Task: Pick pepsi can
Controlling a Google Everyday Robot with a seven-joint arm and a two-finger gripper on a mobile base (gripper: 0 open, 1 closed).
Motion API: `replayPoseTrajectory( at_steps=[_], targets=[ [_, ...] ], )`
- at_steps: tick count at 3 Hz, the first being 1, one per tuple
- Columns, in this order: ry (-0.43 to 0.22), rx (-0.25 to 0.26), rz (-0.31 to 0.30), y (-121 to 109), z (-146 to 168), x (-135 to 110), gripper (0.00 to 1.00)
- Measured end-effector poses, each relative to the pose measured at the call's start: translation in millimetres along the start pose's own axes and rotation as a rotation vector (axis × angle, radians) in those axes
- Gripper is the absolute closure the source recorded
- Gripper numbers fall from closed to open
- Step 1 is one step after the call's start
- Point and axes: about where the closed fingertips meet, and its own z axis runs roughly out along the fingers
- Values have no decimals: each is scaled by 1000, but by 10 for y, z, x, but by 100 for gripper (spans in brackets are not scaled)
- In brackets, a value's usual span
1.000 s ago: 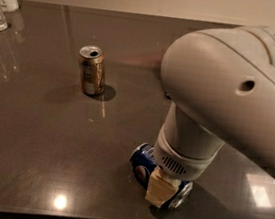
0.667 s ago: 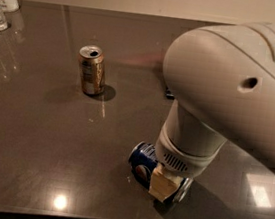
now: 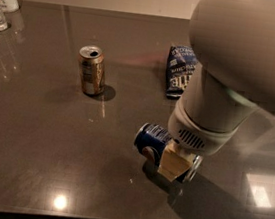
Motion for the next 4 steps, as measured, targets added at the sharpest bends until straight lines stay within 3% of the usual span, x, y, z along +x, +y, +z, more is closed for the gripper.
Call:
replayPoseTrajectory(
  at_steps=[4],
  targets=[
    [-163,131,-136,-383,-1210,-383,100]
  ],
)
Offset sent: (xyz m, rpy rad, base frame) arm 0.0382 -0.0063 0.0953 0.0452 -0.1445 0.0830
